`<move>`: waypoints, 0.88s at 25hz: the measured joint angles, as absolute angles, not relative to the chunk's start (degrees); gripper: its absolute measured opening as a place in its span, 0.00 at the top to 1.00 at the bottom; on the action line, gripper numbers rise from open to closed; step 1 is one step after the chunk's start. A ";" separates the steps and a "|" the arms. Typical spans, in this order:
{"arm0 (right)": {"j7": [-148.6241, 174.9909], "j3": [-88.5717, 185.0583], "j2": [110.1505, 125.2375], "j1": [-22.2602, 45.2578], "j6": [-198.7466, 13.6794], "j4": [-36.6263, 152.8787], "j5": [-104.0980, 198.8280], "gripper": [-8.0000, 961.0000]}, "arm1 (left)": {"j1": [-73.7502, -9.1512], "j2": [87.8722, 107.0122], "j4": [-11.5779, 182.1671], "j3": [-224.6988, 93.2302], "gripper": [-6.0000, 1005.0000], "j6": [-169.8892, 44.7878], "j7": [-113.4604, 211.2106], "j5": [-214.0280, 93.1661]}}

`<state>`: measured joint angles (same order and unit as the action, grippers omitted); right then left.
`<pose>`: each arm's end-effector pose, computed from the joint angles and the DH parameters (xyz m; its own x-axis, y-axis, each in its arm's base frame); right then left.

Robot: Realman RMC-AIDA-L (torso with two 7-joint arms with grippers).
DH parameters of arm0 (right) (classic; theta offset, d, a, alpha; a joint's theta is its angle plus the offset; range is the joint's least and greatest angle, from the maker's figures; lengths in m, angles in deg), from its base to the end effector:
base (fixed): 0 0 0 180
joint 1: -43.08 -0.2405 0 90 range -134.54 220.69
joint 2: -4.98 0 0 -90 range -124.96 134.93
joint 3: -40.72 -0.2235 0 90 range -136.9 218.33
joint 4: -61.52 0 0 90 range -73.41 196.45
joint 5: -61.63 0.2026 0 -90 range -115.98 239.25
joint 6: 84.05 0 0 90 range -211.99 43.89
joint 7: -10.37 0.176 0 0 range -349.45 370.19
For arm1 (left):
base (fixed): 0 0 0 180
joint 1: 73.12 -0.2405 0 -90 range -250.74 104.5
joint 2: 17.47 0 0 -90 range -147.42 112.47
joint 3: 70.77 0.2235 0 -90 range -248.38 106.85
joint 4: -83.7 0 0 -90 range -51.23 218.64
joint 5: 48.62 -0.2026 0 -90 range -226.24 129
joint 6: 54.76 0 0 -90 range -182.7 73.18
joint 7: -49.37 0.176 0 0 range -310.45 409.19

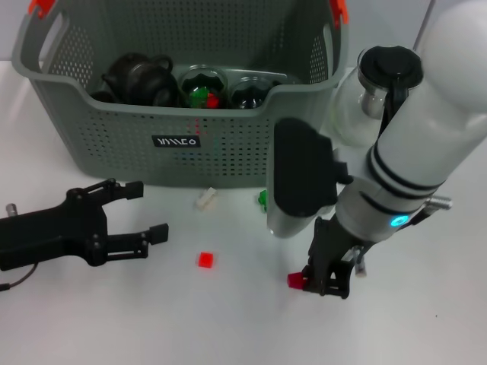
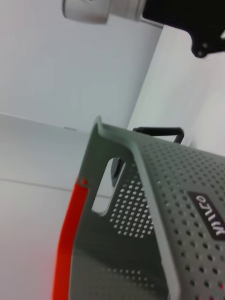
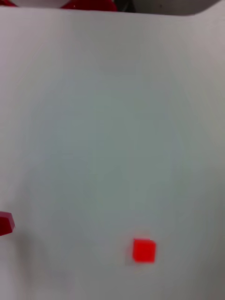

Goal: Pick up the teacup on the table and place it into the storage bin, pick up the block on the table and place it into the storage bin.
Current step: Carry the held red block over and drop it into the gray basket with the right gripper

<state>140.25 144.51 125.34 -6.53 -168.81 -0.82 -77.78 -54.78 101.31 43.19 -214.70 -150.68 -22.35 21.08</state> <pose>0.1242 0.3017 -0.1060 0.8468 -0.0302 0.5310 -0.0360 -0.9994 0.0005 -0.2631 0.2727 0.0138 0.7523 0.3049 0.5840 0.5011 -0.8403 -0.2069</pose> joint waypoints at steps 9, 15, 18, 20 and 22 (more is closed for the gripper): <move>142.62 131.69 125.24 -4.67 -181.16 -18.19 -84.08 0.85 | -54.58 101.00 43.19 -215.69 0.07 -150.14 -22.07 21.16; 138.65 121.92 125.22 -4.15 -180.16 -23.46 -77.18 0.86 | -53.81 100.83 43.19 -215.70 0.07 -149.53 -22.26 21.36; 137.52 118.16 125.22 -4.13 -179.42 -25.37 -74.77 0.86 | -53.60 100.83 43.19 -215.70 0.07 -149.51 -22.26 21.36; 137.13 115.76 125.21 -4.30 -177.75 -26.19 -73.42 0.86 | -53.37 100.78 43.19 -215.70 0.07 -149.48 -22.27 21.47; 136.92 114.05 125.19 -4.47 -174.36 -26.29 -72.02 0.86 | -53.17 100.74 43.19 -215.70 0.07 -149.44 -22.31 21.51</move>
